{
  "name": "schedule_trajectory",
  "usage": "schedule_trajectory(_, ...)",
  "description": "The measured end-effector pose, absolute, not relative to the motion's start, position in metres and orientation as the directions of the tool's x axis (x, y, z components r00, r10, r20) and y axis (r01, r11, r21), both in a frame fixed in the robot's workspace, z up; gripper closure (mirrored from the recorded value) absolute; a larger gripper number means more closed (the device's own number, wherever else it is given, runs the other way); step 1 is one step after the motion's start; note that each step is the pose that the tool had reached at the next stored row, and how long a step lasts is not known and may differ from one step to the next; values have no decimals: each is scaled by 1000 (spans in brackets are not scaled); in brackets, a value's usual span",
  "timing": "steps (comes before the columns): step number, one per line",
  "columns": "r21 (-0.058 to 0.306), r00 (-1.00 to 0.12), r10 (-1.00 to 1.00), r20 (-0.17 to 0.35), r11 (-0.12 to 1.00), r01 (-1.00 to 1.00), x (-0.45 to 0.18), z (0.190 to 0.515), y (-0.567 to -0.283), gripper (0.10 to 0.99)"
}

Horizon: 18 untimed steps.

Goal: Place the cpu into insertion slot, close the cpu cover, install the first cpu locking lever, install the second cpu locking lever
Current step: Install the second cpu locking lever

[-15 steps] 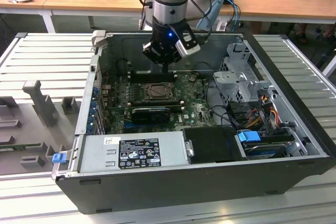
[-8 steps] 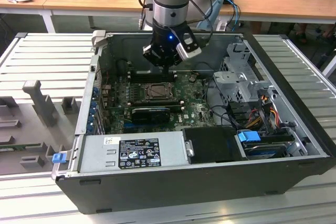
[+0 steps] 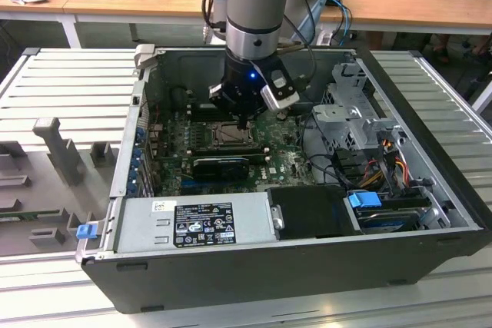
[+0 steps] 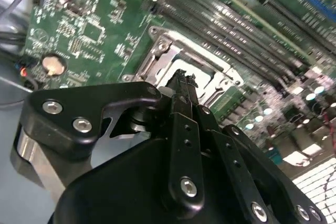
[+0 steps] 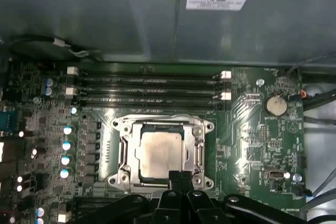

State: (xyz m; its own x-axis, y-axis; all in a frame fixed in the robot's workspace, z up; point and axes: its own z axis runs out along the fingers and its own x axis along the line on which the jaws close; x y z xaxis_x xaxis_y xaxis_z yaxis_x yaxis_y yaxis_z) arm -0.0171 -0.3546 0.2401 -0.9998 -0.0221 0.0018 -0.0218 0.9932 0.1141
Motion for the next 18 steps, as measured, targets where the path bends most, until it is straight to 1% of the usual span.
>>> schedule_trajectory(2,115,-1000,-23,6,993,-23,-17,237,-359,980)
schedule_trajectory(5,140,-1000,-29,6,990,-28,-18,235,-365,980)
schedule_trajectory(8,151,-999,-32,5,988,-31,-19,234,-371,980)
schedule_trajectory(11,152,-999,-34,5,988,-33,-22,234,-378,980)
schedule_trajectory(18,160,-999,-45,5,986,-44,-43,232,-385,980)
